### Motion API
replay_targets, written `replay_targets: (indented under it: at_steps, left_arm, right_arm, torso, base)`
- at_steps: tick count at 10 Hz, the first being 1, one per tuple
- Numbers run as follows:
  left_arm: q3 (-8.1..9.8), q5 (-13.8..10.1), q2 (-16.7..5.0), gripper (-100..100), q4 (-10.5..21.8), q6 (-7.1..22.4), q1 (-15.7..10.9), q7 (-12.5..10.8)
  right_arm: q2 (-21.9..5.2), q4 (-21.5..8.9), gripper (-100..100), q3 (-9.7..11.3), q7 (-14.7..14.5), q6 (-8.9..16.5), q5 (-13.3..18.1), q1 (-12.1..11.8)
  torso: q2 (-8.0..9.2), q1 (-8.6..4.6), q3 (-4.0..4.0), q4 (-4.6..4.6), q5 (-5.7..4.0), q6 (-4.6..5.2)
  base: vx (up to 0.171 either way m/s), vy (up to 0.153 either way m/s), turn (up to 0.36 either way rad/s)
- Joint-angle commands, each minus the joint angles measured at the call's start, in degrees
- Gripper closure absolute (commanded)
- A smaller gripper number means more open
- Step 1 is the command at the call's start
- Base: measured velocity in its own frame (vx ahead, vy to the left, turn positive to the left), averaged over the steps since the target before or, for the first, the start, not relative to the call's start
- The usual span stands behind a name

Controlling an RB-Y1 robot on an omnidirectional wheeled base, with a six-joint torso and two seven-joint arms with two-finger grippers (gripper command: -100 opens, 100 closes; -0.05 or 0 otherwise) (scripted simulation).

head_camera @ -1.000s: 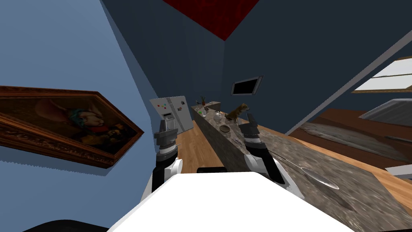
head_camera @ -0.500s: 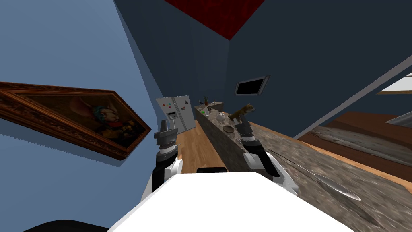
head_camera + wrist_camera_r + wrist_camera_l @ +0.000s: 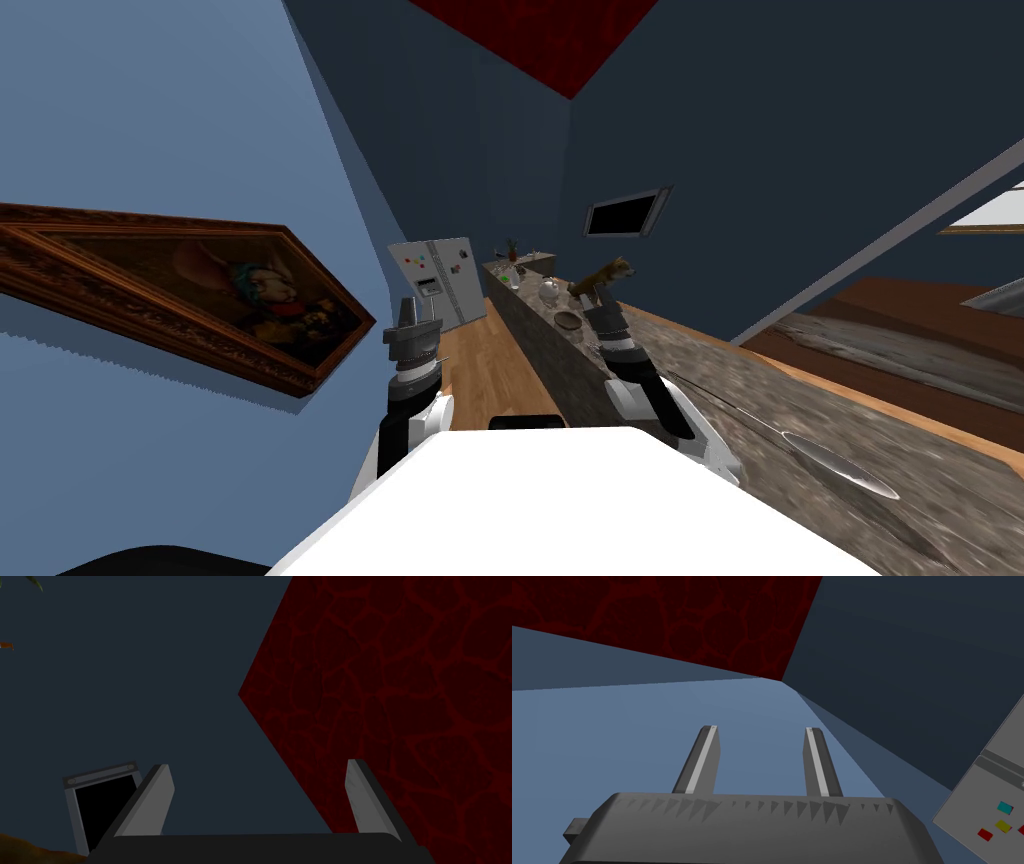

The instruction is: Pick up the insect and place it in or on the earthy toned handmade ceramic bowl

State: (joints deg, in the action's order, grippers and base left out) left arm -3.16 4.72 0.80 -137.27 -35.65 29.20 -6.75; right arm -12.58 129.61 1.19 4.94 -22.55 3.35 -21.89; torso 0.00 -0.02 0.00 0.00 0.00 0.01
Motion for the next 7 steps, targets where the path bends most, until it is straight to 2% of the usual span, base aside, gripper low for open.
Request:
replay_targets:
  at_steps: [1, 2, 3, 7]
  left_arm:
    - [0.00, 0.00, 0.00, 0, 0.00, 0.00, 0.00, 0.00]
    - [0.00, 0.00, 0.00, 0, 0.00, 0.00, 0.00, 0.00]
    - [0.00, 0.00, 0.00, 0, 0.00, 0.00, 0.00, 0.00]
    - [0.00, 0.00, 0.00, 0, 0.00, 0.00, 0.00, 0.00]
  right_arm:
    - [0.00, 0.00, -100, 0.00, 0.00, 0.00, 0.00, 0.00]
    - [0.00, 0.00, -100, 0.00, 0.00, 0.00, 0.00, 0.00]
    - [-2.53, -0.61, -100, -1.16, 0.29, 0.29, 1.28, -1.56]
    - [-7.78, -2.33, -100, -3.96, 1.23, 0.52, 4.22, -4.67]
  torso:
    - [0.00, 0.00, 0.00, 0.00, 0.00, 0.00]
    - [0.02, -0.03, 0.01, 0.01, -0.01, 0.00]
    - [0.04, -0.05, 0.03, 0.01, -0.01, 0.01]
    - [-0.21, 0.10, -0.12, -0.05, 0.02, -0.01]
  base:
    - [-0.006, -0.007, -0.021]
    - [-0.011, -0.011, -0.036]
    - [0.027, 0.010, 0.201]
    - [0.059, 0.032, 0.151]
